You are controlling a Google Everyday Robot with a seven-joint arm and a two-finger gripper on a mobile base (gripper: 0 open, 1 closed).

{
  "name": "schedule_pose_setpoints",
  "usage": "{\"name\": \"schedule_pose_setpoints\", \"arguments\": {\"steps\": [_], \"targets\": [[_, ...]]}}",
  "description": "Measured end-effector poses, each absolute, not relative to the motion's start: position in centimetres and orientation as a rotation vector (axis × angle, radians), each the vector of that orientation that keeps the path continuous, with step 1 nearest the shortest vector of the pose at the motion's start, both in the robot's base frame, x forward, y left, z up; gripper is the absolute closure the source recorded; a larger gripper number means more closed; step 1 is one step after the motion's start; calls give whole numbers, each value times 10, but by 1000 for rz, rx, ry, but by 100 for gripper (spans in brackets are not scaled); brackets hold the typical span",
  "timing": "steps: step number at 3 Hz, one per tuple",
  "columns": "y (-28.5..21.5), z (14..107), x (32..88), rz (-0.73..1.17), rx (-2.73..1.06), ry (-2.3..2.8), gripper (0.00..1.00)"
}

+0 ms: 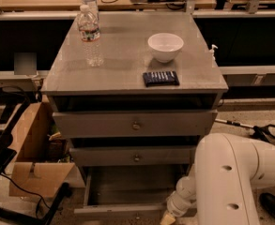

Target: Open bottom drawer

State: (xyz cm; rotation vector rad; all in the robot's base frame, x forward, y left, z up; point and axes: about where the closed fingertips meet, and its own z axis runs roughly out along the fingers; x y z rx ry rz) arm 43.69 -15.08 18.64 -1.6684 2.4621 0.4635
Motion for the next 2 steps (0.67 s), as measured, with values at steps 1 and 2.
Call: {"name": "schedule_pose_setpoints", "arguments": {"steps": [1, 2], "targets": [[-150, 184, 412, 510, -1635, 2508, 65], [-150, 188, 413, 510, -1635, 2509, 96]]}}
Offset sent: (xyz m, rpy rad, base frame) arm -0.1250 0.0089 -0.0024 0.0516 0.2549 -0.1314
